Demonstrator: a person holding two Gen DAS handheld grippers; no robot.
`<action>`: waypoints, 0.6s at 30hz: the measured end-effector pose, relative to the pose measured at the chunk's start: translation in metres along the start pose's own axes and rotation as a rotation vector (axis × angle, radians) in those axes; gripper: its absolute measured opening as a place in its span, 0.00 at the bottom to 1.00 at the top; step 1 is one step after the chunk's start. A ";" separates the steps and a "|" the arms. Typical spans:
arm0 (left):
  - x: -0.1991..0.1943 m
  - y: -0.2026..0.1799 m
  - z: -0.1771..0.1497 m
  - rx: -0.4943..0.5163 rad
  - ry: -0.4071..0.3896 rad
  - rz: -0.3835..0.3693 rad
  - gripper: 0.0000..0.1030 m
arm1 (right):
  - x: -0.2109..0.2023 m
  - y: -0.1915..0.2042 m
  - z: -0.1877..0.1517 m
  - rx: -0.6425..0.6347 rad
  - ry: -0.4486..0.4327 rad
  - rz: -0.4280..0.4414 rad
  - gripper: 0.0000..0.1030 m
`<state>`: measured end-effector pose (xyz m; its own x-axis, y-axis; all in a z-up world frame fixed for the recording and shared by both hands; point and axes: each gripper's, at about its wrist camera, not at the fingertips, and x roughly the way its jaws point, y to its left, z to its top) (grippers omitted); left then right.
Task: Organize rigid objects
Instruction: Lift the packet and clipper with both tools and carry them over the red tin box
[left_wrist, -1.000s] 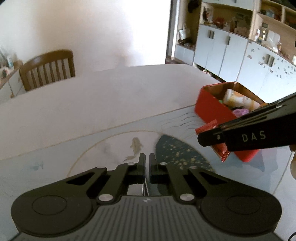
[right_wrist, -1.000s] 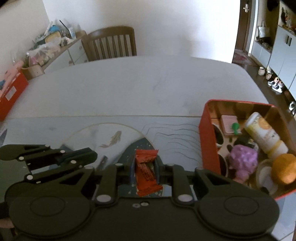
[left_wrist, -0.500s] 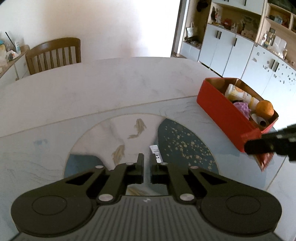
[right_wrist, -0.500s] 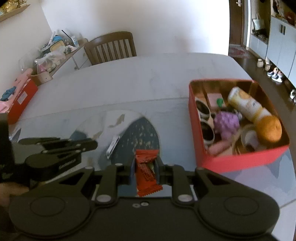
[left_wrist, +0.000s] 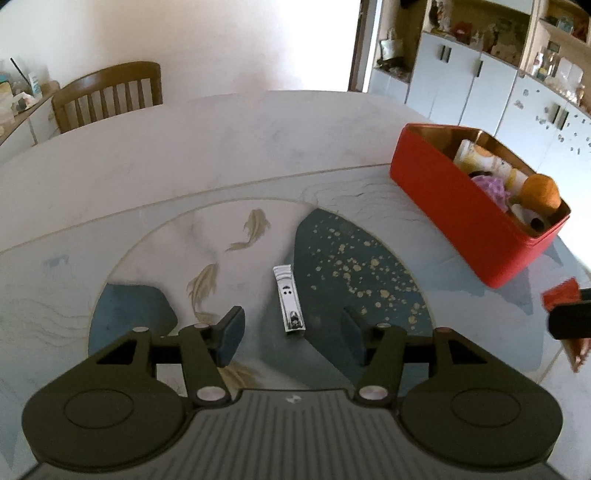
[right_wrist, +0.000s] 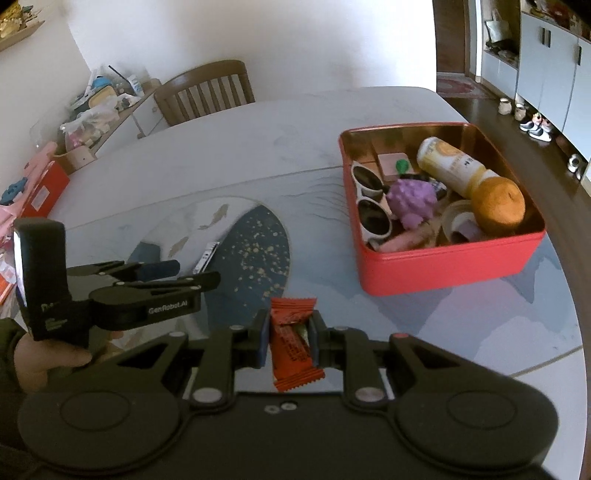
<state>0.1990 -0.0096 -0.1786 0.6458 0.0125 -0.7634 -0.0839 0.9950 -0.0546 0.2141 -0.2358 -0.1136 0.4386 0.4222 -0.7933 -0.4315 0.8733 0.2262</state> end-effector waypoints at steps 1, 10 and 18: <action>0.001 -0.001 0.000 0.000 0.001 0.010 0.42 | -0.001 -0.001 -0.001 0.001 -0.001 -0.001 0.20; 0.002 -0.007 0.002 0.027 -0.006 0.061 0.11 | -0.005 -0.009 -0.005 0.003 -0.001 0.007 0.20; -0.007 -0.012 0.011 0.005 -0.013 0.057 0.10 | -0.011 -0.018 0.000 -0.012 -0.016 0.017 0.20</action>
<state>0.2037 -0.0208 -0.1658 0.6501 0.0709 -0.7565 -0.1172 0.9931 -0.0076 0.2168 -0.2565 -0.1089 0.4431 0.4411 -0.7805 -0.4485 0.8629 0.2330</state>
